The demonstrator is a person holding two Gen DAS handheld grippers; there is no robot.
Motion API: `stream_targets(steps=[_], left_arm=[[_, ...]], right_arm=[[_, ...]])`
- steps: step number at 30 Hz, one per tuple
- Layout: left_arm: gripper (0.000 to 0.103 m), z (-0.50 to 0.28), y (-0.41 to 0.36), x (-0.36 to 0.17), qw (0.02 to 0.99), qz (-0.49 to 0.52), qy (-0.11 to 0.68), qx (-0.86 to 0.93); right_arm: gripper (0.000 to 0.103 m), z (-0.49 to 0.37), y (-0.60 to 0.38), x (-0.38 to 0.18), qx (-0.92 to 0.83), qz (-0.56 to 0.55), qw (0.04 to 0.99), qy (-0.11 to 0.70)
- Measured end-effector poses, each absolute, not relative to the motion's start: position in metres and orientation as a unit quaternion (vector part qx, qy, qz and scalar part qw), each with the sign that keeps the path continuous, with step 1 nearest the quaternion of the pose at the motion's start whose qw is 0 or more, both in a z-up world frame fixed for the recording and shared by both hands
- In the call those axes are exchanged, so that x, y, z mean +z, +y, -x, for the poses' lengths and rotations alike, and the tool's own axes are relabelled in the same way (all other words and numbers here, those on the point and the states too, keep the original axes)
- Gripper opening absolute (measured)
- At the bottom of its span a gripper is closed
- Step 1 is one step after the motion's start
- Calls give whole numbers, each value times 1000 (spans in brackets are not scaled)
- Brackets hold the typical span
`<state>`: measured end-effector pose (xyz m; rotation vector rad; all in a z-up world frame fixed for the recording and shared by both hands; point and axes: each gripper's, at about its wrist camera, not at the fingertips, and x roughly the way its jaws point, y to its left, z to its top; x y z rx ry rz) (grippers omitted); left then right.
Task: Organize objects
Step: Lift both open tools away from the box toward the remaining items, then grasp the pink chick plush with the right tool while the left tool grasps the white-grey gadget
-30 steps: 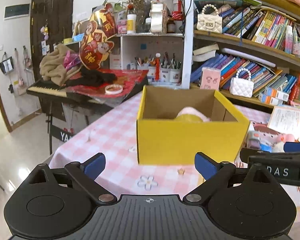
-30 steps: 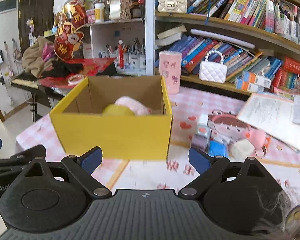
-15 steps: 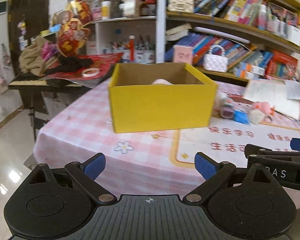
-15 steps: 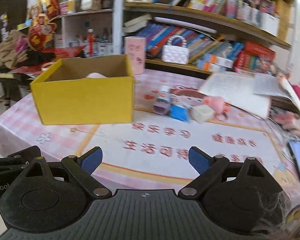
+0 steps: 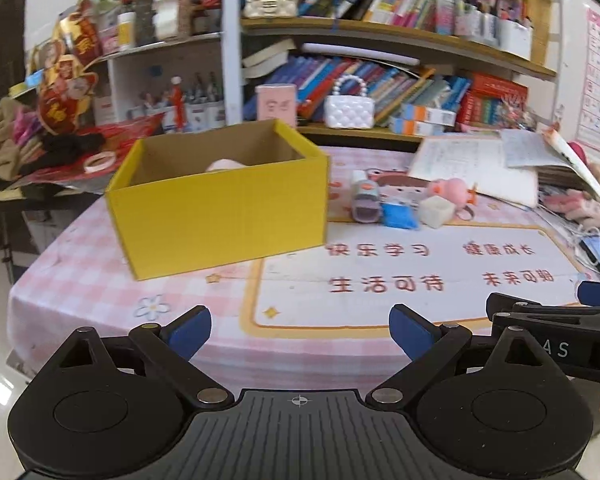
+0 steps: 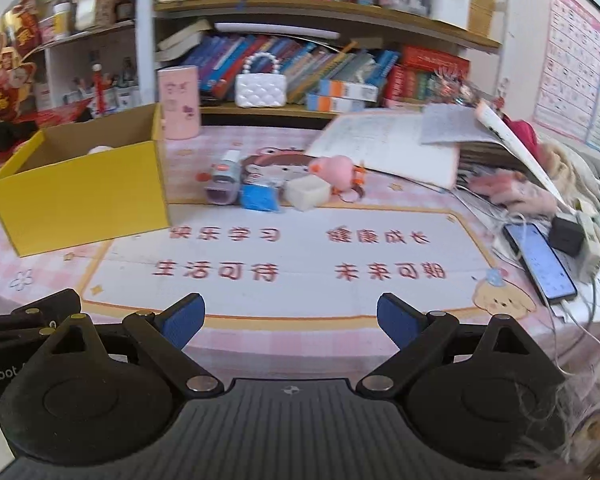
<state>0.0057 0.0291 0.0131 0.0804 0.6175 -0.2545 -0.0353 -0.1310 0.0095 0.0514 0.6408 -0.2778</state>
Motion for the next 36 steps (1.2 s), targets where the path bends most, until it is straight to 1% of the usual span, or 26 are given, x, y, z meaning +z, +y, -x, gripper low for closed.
stream_targets(steps=[12,20,25,26,29,31,32,34,36], left_arm=[[98,-27,-19,11,937,-52,315,-141],[97,-54,-51,11,939,-43,318,-124],[95,-77,-76,14,942,-37,314,-111],[93,-83,-83,14,943,-35,312,-108],[83,-102,-100,18,946,-35,304,-106],[73,-114,-110,20,950,-38,292,-102],[71,-121,-115,21,952,-41,287,-97],[59,-136,-121,21,954,-42,285,-82],[55,-151,-126,20,954,-38,287,-73]], right_arm=[[94,16,-180,-1,-149,-42,927,340],[93,-19,-214,-1,-132,-43,929,344],[91,-48,-241,1,-120,-44,931,343],[91,-55,-246,1,-116,-43,931,343],[91,-74,-265,1,-106,-42,933,340],[90,-88,-277,2,-100,-43,935,337],[89,-95,-283,3,-97,-44,936,336],[89,-107,-294,5,-91,-50,937,334],[89,-118,-305,7,-82,-53,939,331]])
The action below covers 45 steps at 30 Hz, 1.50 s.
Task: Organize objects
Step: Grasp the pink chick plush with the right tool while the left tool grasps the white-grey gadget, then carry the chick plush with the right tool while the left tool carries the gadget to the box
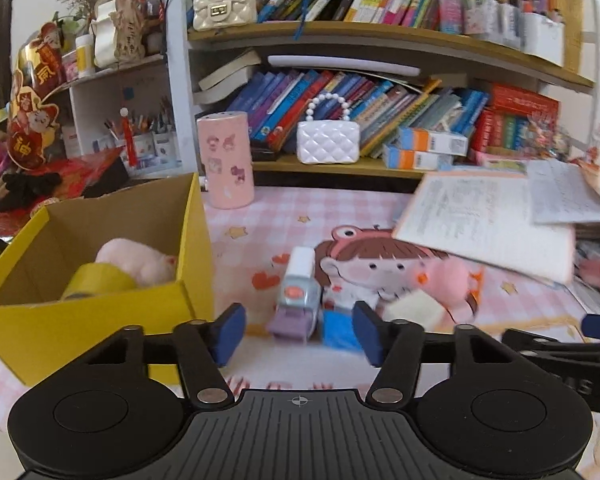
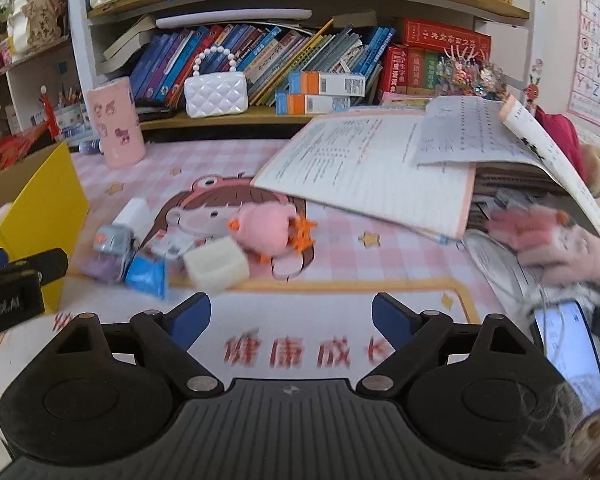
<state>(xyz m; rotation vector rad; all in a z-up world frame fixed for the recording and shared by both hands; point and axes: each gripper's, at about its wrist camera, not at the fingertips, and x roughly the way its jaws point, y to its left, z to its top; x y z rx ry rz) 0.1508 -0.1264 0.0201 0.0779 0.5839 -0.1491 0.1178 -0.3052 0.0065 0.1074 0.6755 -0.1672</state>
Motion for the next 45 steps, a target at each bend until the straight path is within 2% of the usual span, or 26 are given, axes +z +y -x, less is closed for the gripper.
stream_targets(steps=[10,17,18,20,21,35,39,45], left_arm=[[54,-231,-156,-23,938,-67,340,-33],[54,-257,-162,-45,925,-84,370,-15],[52,-259,-163,-46,924,-84,373,-14],[42,-262,-163,-49,922,-81,379,-15],[41,-263,-162,-50,921,-80,382,-15],[40,-223,-147,-7,940,-33,338,-24],[40,-208,-144,0,942,-20,333,-28],[40,-186,-138,9,945,-10,325,-41]], right_arm=[[89,-163,-332,0,-53,-53,938,337],[89,-191,-341,-5,-28,-56,938,342],[89,-196,-342,-6,-24,-55,937,344],[89,-203,-342,-8,-18,-48,937,345],[89,-207,-343,-9,-14,-45,937,345],[89,-274,-336,-51,43,5,928,371],[75,-281,-337,-52,60,-3,925,374],[65,-291,-339,-59,68,-20,915,396]])
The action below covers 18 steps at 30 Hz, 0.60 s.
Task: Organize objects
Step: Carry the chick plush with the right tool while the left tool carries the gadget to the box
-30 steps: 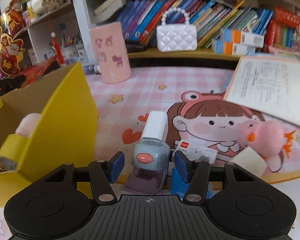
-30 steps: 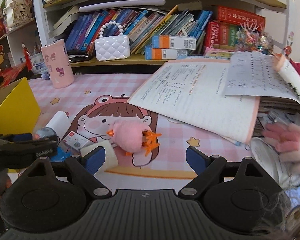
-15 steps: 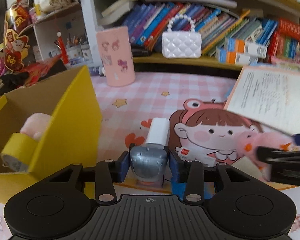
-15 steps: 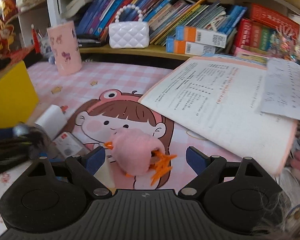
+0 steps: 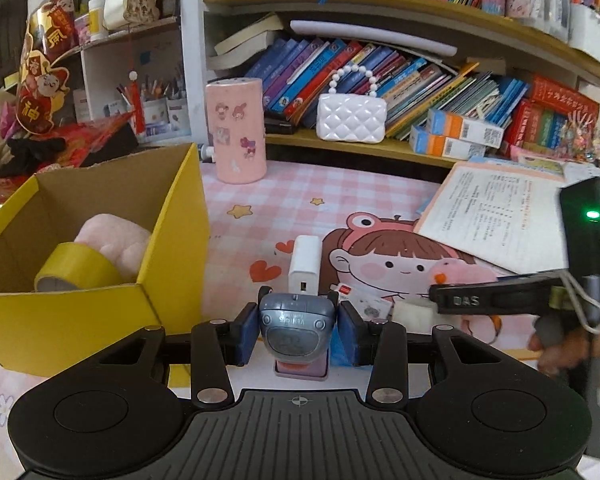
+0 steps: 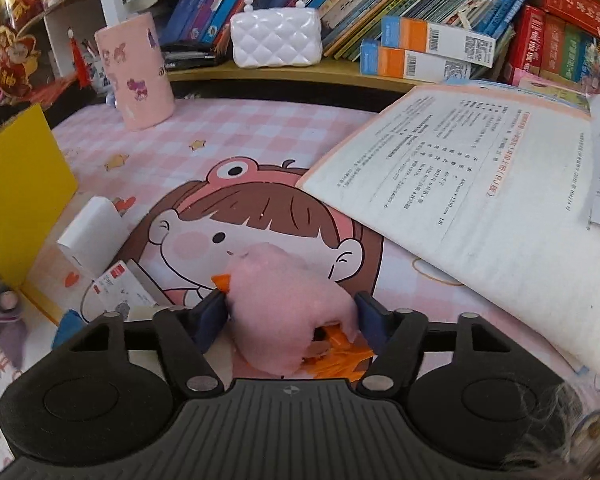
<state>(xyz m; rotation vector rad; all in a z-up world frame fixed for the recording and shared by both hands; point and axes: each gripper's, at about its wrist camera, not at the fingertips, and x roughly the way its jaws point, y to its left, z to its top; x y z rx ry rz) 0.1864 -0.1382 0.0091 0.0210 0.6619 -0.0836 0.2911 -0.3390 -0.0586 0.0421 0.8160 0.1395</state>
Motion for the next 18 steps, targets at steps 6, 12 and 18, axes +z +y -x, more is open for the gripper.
stream_targets(steps=[6,12,18], left_arm=[[40,-165,-128,18,948,-2,313,-50],[40,-143,-110,24,952,18,298,-65],[40,-113,-81,20,949,31,300,-88]], right_arm=[[63,-278,-338,-44,58,-17,927,370],[63,-238,-332,-12,30,-34,936,348],[63,-183,-299,7,28,-55,935,350]])
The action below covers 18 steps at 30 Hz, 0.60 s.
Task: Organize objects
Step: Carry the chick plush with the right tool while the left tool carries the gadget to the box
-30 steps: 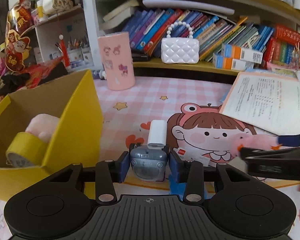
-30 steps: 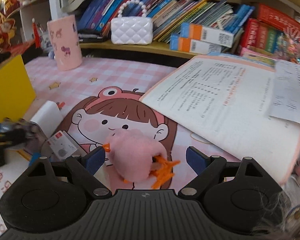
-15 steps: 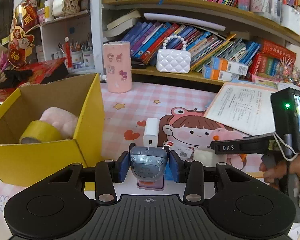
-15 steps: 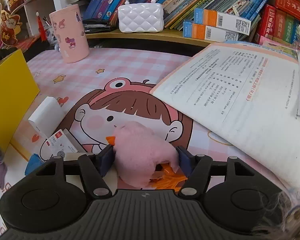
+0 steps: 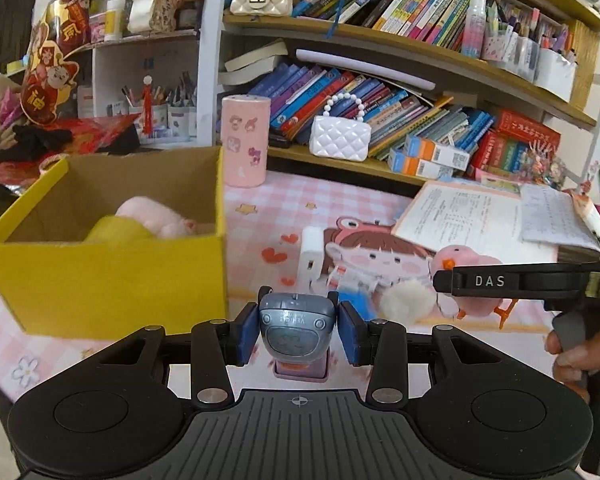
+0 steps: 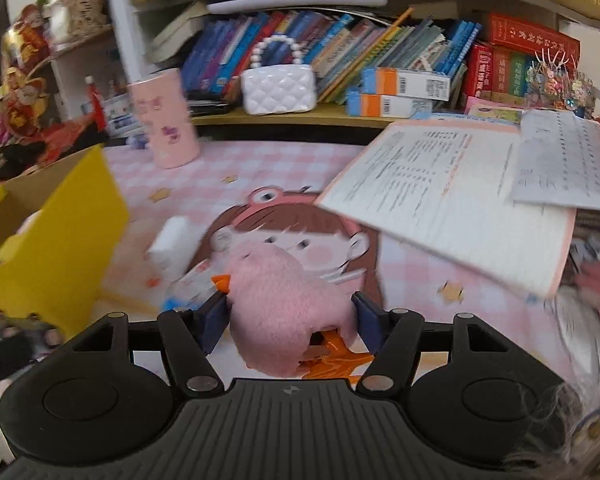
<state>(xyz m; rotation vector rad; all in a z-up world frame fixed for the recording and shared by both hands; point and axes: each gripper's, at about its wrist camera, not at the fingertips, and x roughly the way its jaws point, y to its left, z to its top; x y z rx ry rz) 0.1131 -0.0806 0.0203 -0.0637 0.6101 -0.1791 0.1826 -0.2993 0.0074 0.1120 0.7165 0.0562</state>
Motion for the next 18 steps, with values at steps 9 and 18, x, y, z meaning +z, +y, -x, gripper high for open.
stream_targets(steps=[9,18], left_arm=[[40,-69,-18,17,950,40,301,-71],[40,-31,45,17,951,50,303,-26]], right_arm=[[64,-107,-217,11,48,-62,923,376],[64,-70,-142,4,81,-38,913,398]])
